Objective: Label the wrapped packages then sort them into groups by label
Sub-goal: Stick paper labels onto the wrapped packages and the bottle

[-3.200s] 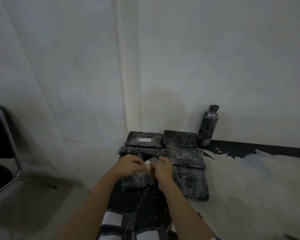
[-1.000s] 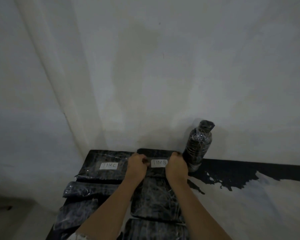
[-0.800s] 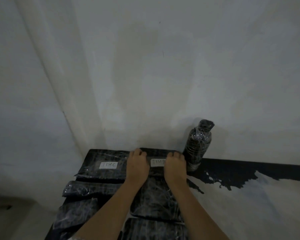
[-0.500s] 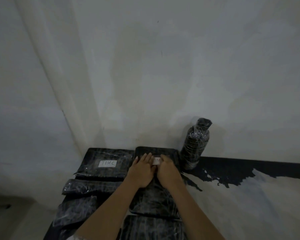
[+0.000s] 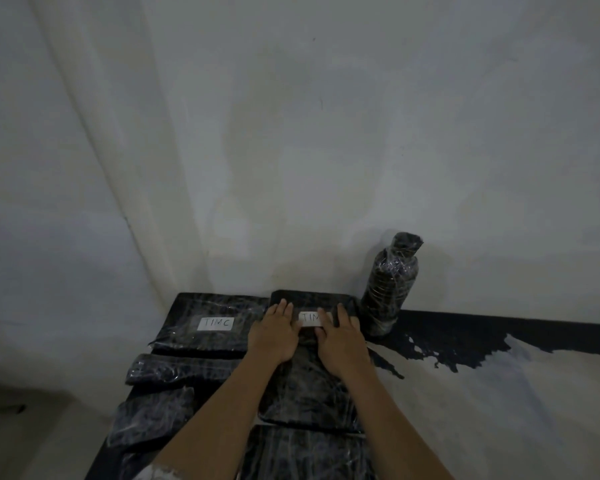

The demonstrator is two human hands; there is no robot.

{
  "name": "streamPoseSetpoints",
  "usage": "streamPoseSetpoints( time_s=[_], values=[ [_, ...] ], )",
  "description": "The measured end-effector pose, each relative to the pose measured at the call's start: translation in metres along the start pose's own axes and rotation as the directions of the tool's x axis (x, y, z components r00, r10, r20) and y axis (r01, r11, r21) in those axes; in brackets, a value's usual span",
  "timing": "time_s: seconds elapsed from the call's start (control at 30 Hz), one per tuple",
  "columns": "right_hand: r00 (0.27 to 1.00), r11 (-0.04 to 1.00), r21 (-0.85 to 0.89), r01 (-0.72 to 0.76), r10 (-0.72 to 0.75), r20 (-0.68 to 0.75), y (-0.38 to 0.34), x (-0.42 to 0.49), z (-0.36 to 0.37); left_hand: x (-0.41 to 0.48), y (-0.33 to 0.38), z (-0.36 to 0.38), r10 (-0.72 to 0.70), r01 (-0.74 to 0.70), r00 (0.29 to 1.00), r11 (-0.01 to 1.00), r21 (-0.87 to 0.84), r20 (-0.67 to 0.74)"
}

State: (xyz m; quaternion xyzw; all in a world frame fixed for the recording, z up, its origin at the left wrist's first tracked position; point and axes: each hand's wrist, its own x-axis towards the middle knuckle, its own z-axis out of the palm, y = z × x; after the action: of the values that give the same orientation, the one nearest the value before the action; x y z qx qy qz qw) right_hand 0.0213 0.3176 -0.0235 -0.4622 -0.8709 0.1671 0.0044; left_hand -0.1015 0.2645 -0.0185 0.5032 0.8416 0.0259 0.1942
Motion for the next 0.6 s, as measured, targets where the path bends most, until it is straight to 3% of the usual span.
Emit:
streamPoseSetpoints(
  time_s=[0.2, 0.43, 0.6],
  values=[
    [0.998, 0.997, 0.057, -0.051, 0.053, -0.041, -0.005, 0.002, -0.005, 0.005, 0.0, -0.001, -0.034, 0.039, 0.998, 0.996, 0.076, -0.059],
    [0.964, 0.992, 0.07, -0.107, 0.121, -0.236, -0.013, 0.011, -0.001, 0.01, 0.004, 0.006, -0.074, 0.084, 0.981, 0.996, 0.044, -0.182],
    [0.952, 0.991, 0.068, -0.117, 0.132, -0.277, -0.011, 0.014, 0.001, 0.014, 0.0, 0.004, -0.047, 0.056, 0.985, 0.997, 0.051, -0.168]
  ],
)
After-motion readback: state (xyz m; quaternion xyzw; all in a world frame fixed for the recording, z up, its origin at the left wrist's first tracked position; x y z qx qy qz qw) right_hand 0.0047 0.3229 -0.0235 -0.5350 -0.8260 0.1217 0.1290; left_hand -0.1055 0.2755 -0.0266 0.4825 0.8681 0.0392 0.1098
